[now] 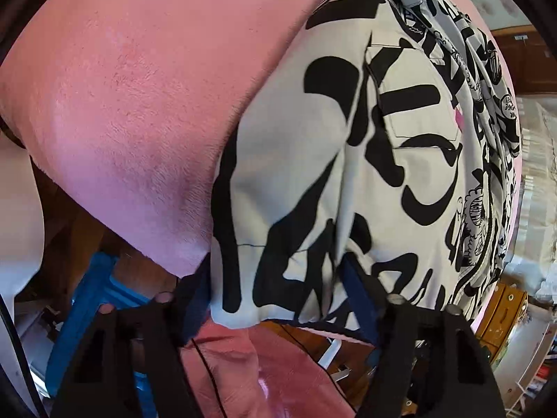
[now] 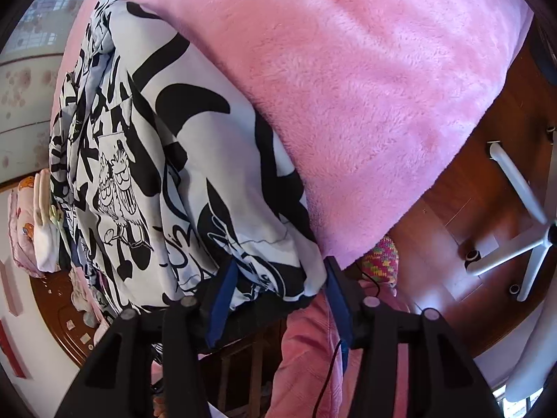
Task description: Fold large clothes
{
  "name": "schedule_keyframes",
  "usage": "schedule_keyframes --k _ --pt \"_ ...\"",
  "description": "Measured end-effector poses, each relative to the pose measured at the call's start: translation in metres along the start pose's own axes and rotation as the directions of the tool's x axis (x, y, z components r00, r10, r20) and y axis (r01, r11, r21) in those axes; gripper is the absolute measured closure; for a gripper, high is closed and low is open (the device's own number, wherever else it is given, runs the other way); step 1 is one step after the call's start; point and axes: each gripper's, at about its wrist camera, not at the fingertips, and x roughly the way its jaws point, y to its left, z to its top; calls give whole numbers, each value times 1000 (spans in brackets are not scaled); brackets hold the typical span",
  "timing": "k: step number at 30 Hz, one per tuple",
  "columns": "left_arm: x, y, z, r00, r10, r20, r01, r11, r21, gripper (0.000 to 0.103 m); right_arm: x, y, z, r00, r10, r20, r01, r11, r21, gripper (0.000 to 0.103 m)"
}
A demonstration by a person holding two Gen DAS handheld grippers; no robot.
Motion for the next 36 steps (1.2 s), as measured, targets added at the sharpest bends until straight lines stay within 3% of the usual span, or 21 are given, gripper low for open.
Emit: schedule_keyframes --k 6,10,16,22,28,36 --pt "-7 -18 -5 1000 14 16 -14 1000 0 74 -3 8 -7 999 -44 19 45 996 -72 78" --pt "-21 -35 -2 998 63 12 -63 998 13 81 -11 11 -14 998 -49 33 52 995 -85 87" --pt "-46 -53 -4 998 54 26 -56 996 62 84 -28 20 -20 998 -35 50 40 993 -111 91" --pt "-86 -64 -6 998 -27 49 24 998 56 85 -54 28 -29 994 98 46 -93 991 -100 93" --pt "-136 -95 -5 987 -131 91 122 988 98 86 -85 63 -32 974 222 36 -215 966 -143 93" --pt "-212 -148 24 953 -248 175 224 963 148 87 -128 115 -16 892 447 69 -441 893 -89 94"
